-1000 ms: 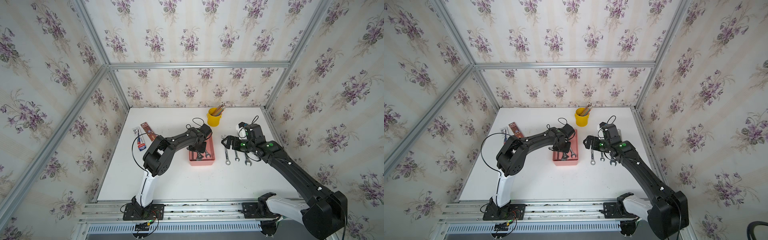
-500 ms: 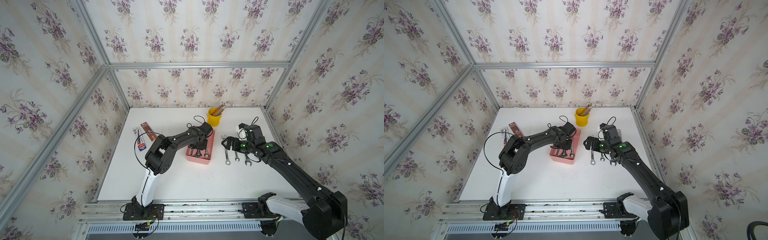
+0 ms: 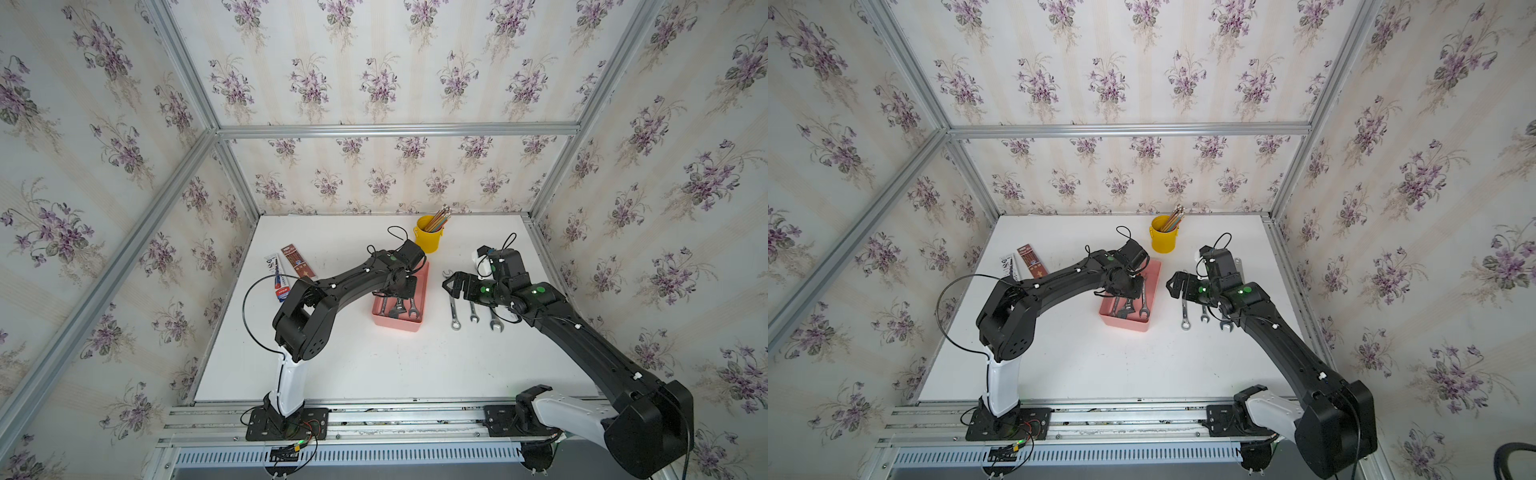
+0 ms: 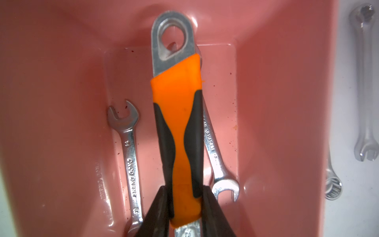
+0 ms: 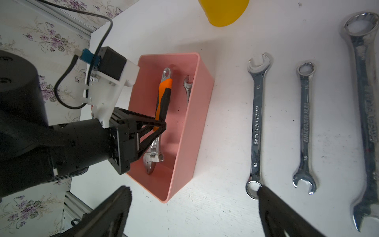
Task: Take out the wrench from the storage box
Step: Pick up the wrench from the storage box, then place the wrench at the center of the board.
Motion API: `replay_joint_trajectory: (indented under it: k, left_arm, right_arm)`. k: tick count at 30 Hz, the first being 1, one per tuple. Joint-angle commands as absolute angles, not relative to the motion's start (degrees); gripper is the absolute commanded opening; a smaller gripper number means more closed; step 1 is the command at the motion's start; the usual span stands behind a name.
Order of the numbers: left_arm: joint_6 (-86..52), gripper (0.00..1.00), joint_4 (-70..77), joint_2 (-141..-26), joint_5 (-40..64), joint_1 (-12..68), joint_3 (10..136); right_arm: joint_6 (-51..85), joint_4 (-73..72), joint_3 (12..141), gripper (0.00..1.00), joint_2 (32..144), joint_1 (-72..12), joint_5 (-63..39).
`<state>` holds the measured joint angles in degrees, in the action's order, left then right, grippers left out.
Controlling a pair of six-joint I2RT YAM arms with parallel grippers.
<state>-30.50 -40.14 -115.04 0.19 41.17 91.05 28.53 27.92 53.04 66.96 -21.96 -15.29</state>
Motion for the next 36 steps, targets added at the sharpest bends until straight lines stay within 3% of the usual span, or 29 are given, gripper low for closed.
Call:
replay_joint_trajectory:
  k: [1, 12, 23, 36]
  left_arm:
    - [-31.1, 0.19, -41.4, -113.1, -0.2, 41.1, 91.1]
    - [-26.7, 0.21, -52.4, -105.4, -1.7, 40.0, 95.8]
    - [-19.2, 0.23, -52.9, -96.2, -4.3, 29.9, 84.6]
    - [-18.4, 0.23, -39.9, -107.4, -0.6, 24.9, 76.6]
  right_arm:
    - [28.4, 26.8, 54.2, 1.0, 67.2, -22.0, -15.4]
    - [28.8, 25.1, 55.8, 1.0, 68.8, -23.0, -17.7]
    - [29.9, 21.3, 56.2, 1.0, 72.2, -26.3, -19.2]
    - [29.8, 21.1, 55.7, 1.0, 72.9, -27.1, -19.3]
